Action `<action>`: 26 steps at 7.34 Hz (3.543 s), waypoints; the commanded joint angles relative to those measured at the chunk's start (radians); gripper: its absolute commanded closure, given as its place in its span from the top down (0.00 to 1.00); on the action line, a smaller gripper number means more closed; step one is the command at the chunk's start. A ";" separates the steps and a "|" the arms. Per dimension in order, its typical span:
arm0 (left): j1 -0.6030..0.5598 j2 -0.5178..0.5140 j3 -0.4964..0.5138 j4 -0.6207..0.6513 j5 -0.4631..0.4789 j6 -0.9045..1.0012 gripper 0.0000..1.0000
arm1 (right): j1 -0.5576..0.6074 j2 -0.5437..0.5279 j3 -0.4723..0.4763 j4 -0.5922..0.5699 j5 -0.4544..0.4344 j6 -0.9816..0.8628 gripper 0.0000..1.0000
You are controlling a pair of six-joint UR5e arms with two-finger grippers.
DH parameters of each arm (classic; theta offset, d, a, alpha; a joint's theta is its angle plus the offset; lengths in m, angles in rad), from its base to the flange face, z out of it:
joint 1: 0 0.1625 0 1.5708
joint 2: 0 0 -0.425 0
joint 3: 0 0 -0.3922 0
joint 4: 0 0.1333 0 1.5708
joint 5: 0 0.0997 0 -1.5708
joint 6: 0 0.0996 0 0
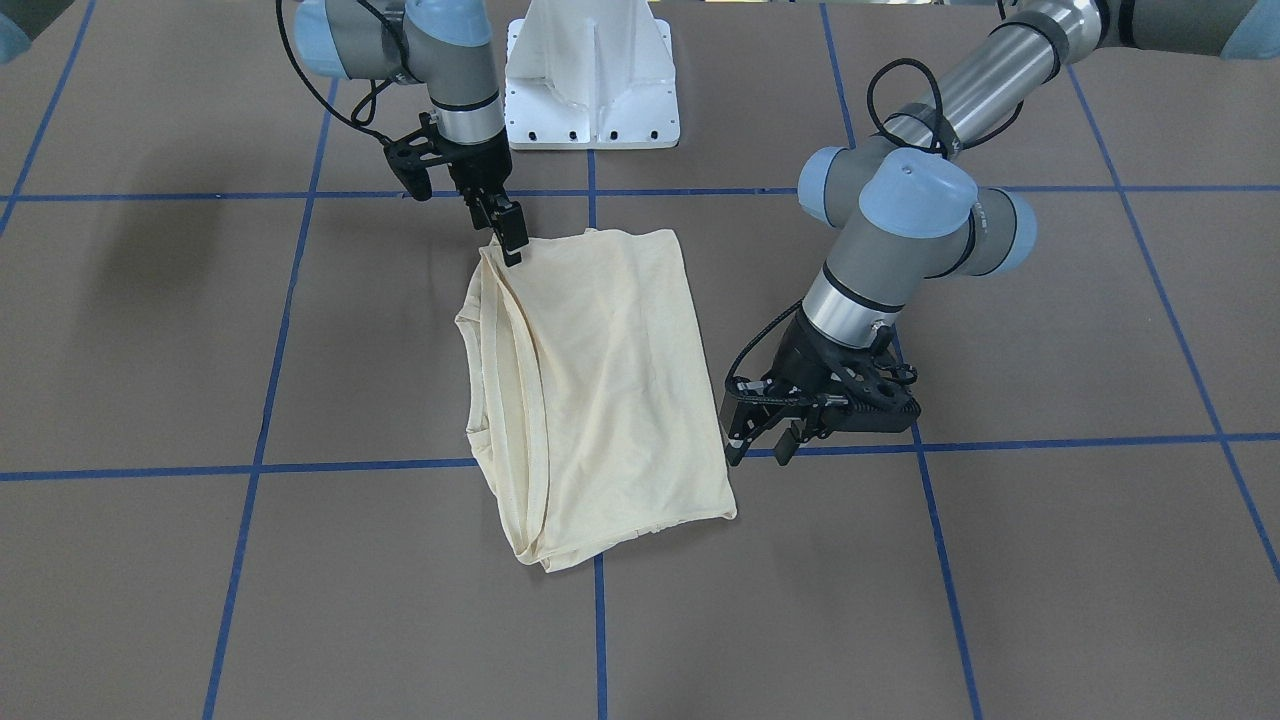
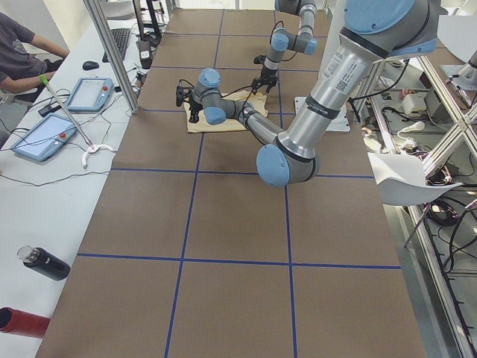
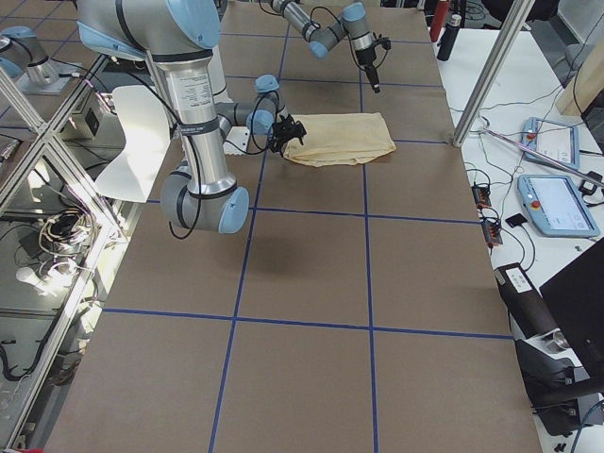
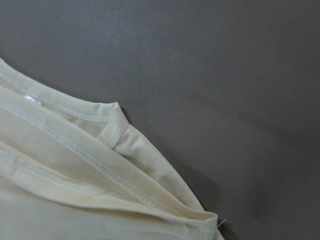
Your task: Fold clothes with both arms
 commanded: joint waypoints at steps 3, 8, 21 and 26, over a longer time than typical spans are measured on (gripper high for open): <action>0.001 0.000 0.000 -0.001 0.000 -0.005 0.65 | -0.002 0.003 -0.021 0.001 -0.001 0.006 0.94; 0.000 0.002 0.000 -0.003 0.000 -0.006 0.65 | -0.003 0.004 -0.026 0.001 -0.001 0.005 0.70; 0.410 0.365 -0.531 0.060 0.141 -0.656 0.62 | -0.048 -0.029 0.078 -0.054 0.011 0.086 0.00; 0.506 0.318 -0.473 0.167 0.241 -0.701 0.62 | -0.046 -0.031 0.080 -0.054 0.011 0.086 0.00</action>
